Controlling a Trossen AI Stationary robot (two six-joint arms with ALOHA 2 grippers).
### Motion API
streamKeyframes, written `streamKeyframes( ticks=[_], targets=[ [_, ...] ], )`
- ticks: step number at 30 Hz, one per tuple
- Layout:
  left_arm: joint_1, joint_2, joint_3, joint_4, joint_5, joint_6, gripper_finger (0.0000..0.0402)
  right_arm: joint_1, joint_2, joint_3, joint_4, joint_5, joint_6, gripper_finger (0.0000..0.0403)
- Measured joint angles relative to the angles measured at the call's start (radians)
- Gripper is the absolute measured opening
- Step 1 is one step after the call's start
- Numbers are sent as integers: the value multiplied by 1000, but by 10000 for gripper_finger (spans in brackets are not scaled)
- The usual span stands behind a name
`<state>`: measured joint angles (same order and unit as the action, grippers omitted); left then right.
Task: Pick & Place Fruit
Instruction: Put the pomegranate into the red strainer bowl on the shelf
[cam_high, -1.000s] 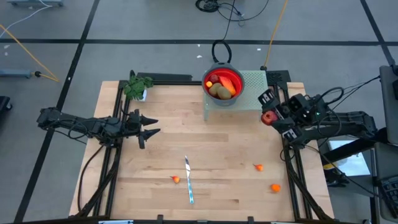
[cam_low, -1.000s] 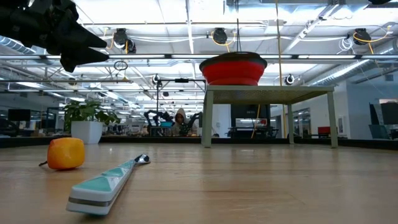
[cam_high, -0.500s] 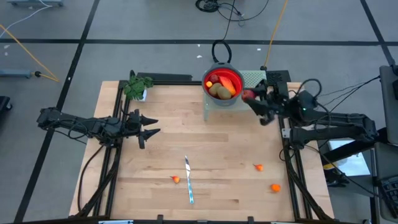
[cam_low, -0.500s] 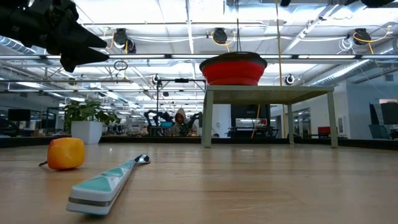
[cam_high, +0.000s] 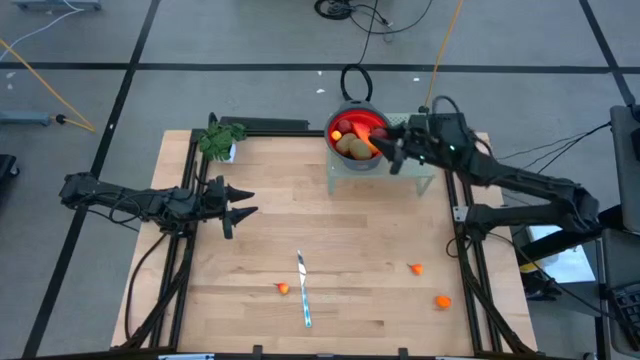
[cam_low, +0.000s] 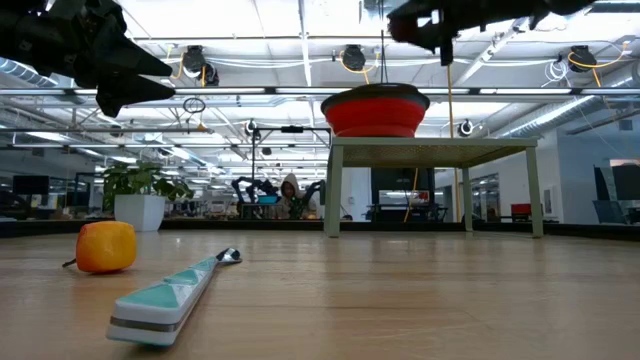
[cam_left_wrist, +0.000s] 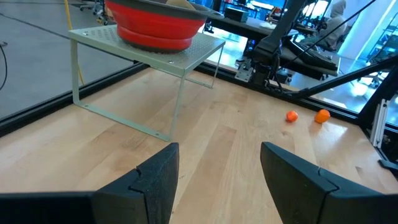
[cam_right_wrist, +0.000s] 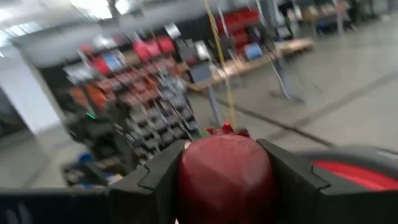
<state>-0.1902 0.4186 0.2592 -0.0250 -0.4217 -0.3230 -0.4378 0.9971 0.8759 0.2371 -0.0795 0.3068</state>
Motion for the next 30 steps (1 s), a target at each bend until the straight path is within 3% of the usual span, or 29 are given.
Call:
streamKeyframes(
  ticks=[13,20,30],
  targets=[
    [0,0,0,0,0,0,225,-99,223,310,-439,-2,-155,182],
    [0,0,0,0,0,0,225,-139,322,388,-503,-3,-234,182],
    [0,0,0,0,-3,1,225,-168,396,395,-506,-27,-306,183]
  ],
)
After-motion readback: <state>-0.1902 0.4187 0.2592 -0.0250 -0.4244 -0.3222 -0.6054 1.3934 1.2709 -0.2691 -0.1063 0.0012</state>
